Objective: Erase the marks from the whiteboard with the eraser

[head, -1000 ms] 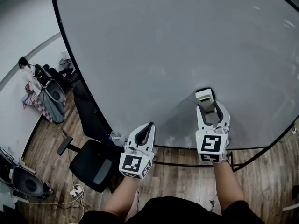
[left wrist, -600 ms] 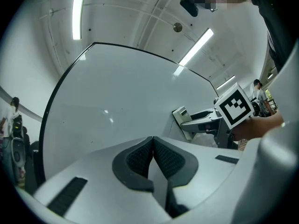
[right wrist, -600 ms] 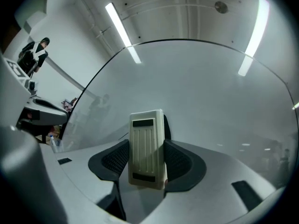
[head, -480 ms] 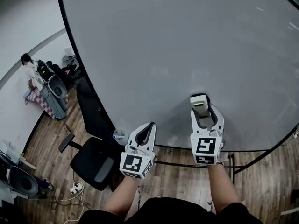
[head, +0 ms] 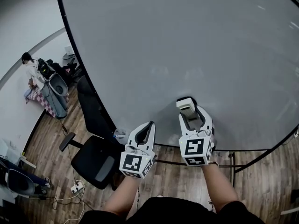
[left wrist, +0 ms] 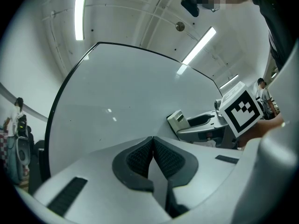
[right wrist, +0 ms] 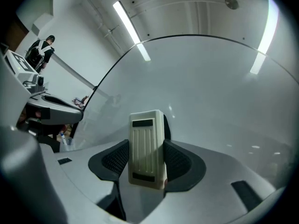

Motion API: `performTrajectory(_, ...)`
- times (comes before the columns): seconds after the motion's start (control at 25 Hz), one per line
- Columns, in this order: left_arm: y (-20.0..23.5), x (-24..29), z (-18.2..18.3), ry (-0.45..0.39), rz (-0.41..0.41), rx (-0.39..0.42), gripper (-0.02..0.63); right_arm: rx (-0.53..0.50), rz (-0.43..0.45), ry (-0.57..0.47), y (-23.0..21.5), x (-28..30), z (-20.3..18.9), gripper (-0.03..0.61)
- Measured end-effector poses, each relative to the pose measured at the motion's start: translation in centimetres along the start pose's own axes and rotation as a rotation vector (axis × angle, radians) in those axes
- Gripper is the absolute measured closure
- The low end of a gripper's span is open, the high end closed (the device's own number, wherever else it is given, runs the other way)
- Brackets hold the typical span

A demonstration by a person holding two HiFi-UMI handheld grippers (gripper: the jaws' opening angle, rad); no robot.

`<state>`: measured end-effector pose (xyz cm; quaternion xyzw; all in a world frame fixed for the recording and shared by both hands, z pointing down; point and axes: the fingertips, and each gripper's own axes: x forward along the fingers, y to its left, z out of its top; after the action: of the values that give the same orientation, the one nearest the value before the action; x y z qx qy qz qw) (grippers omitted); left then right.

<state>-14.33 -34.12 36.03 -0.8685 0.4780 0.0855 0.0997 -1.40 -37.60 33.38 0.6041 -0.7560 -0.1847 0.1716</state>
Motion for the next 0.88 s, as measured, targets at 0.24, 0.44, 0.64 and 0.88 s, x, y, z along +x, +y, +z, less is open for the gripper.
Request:
performTrajectory(0.24,2.1,-1.2,-0.4,0.011,0.046,0.006,0.594,-0.055,0.121,0.041,7.1,3.2,-1.3,0.325)
performTrajectory(0.44,3.3,-3.1,-0.2,0.02,0.094,0.017,0.595,-0.107,0.185,0.067,11.0,3.9,-2.6,0.325)
performTrajectory(0.64,3.7,-3.7,-0.3,0.032,0.11,0.016,0.594,-0.044,0.227,0.001,10.2,2.1,-1.2,0.323)
performTrajectory(0.88,1.2,-2.6,-0.1,0.036,0.062,0.026,0.595,0.023,0.141,-0.197,4.4,-3.5,3.0,0.322)
